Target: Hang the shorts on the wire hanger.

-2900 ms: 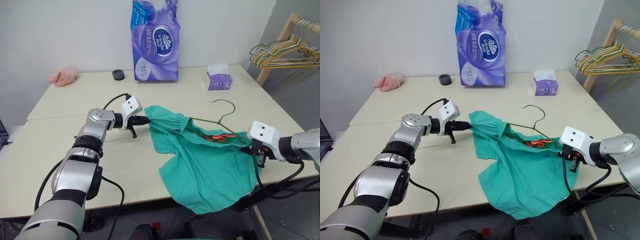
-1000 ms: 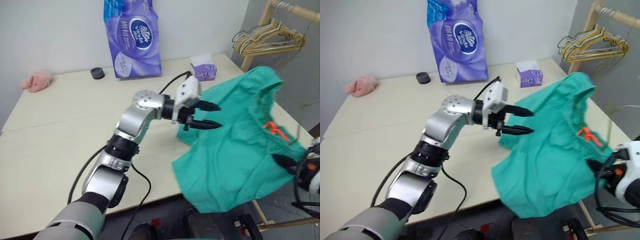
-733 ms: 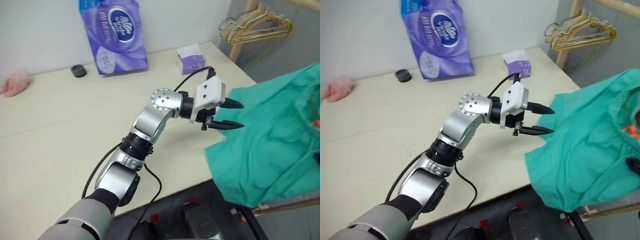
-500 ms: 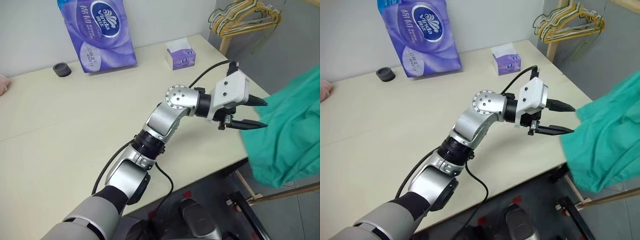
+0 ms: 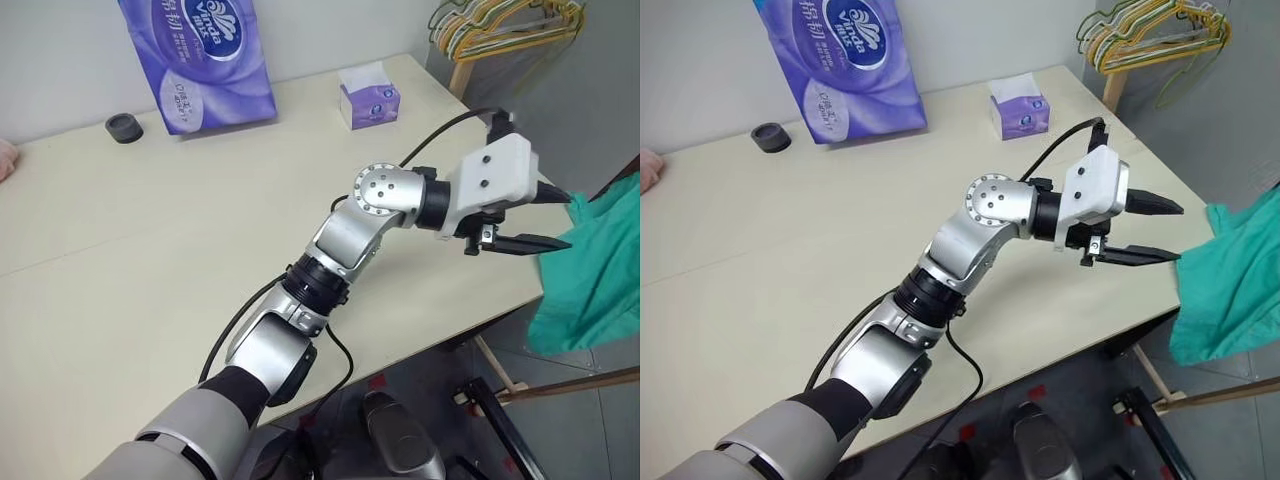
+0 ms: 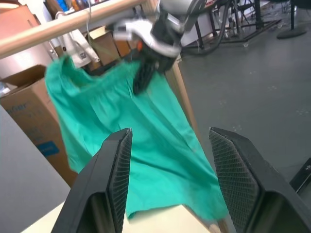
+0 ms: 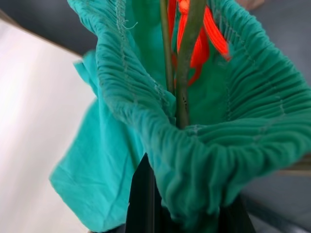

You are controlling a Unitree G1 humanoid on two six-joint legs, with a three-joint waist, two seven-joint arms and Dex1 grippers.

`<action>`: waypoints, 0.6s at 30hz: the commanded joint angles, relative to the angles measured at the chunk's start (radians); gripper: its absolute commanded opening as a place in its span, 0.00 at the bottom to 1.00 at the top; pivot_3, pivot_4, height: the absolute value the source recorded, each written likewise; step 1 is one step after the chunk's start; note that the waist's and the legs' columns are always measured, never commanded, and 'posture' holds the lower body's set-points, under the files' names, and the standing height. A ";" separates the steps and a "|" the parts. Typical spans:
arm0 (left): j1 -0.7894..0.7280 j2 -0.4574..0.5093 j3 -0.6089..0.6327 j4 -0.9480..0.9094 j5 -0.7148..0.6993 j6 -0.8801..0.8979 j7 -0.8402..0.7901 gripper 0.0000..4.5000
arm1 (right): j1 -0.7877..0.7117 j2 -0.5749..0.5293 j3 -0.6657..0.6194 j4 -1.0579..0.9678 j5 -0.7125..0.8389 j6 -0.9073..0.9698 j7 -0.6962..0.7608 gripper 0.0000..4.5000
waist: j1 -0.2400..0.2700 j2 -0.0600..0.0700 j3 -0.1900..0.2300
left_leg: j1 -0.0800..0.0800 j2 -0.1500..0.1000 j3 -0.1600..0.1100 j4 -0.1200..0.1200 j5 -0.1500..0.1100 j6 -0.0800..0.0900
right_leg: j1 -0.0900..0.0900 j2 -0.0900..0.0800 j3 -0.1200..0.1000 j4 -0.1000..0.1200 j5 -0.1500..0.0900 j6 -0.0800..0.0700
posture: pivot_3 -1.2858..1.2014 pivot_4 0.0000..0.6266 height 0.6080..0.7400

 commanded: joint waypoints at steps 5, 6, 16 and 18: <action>-0.056 -0.040 0.007 0.011 0.005 -0.042 0.024 0.59 | -0.241 -0.062 0.172 0.197 -0.348 0.050 0.285 0.00 | 0.000 0.001 0.001 | 0.002 0.000 0.004 0.000 0.000 0.000 | 0.000 0.000 0.008 0.001 0.001 0.002 | 0.36 0.41 1.00; -0.061 -0.044 0.006 0.018 0.007 -0.047 0.027 0.59 | -0.261 -0.063 0.189 0.213 -0.388 0.060 0.322 0.00 | 0.000 0.001 0.001 | 0.003 0.000 0.005 0.000 0.000 0.000 | 0.000 0.000 0.009 0.001 0.001 0.003 | 0.36 0.41 1.00; -0.124 -0.123 -0.005 0.139 0.003 -0.095 -0.003 0.59 | -0.292 -0.016 0.121 0.183 -0.618 0.187 0.471 0.00 | -0.001 0.001 0.001 | 0.003 0.000 0.008 0.000 -0.001 0.001 | 0.000 0.000 0.012 0.000 0.002 0.004 | 0.35 0.39 1.00; -0.149 -0.143 0.004 0.174 -0.002 -0.109 0.000 0.59 | -0.285 -0.007 0.098 0.159 -0.657 0.190 0.485 0.00 | -0.002 0.001 0.001 | 0.003 0.000 0.008 0.000 -0.001 0.001 | 0.000 0.000 0.012 0.000 0.002 0.005 | 0.35 0.38 1.00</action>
